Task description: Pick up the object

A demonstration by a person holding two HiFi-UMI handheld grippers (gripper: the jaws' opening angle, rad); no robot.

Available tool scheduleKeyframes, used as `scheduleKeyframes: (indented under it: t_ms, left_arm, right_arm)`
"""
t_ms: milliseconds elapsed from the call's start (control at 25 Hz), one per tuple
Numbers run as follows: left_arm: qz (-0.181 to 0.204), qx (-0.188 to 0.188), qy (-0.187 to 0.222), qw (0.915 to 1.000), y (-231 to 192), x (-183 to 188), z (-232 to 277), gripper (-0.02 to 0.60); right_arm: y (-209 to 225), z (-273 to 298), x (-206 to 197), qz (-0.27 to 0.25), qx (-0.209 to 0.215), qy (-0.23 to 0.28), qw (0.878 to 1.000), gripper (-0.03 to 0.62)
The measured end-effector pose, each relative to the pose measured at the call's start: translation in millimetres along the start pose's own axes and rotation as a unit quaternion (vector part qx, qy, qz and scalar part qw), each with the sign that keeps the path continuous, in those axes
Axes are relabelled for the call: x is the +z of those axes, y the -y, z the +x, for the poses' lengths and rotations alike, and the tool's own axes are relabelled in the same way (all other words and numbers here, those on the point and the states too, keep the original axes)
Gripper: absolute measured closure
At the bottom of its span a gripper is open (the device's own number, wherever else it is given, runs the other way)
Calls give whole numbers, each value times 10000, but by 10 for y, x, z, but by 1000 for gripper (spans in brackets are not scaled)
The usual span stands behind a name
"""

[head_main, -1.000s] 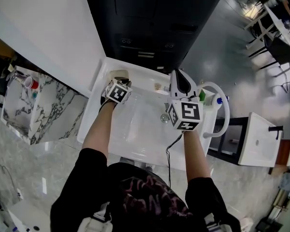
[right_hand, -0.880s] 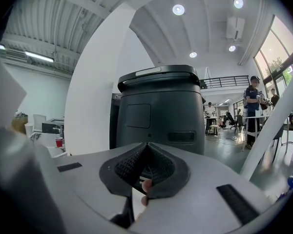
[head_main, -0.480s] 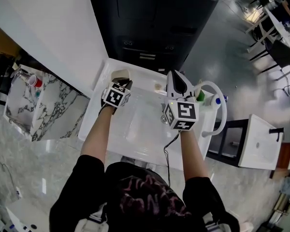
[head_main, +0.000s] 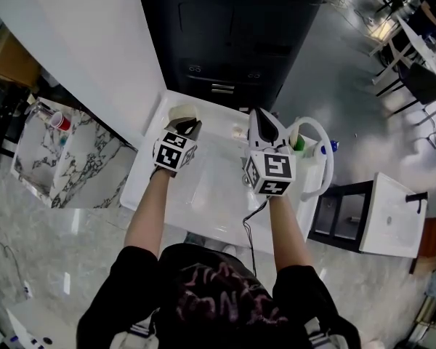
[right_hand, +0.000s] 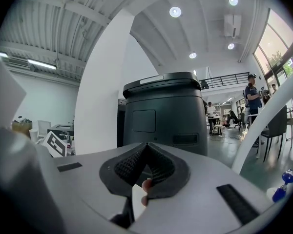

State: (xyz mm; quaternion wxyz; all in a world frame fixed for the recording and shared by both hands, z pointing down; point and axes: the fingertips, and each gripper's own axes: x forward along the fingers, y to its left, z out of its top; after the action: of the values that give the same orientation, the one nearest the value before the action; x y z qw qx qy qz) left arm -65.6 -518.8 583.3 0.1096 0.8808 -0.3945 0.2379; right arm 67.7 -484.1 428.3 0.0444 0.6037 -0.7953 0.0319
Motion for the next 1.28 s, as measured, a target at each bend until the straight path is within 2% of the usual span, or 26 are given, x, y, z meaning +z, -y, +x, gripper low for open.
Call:
scheduleKeyframes:
  t_ms: [320, 560, 720, 1280]
  left_arm:
    - [152, 184, 744, 9969, 193, 542, -558, 545]
    - [271, 396, 1152, 9922, 296, 835, -984, 545]
    - [434, 548, 1362, 9882, 370, 989, -1232, 545]
    - [423, 724, 2000, 9762, 673, 1315, -1865, 545]
  right_arm:
    - [-71, -223, 98, 59, 52, 116, 9999, 580]
    - [-137, -382, 182, 41, 71, 200, 9998, 580]
    - [-172, -490, 228, 7, 82, 267, 9996, 580]
    - [-129, -891, 256, -71, -32, 232, 9997, 580]
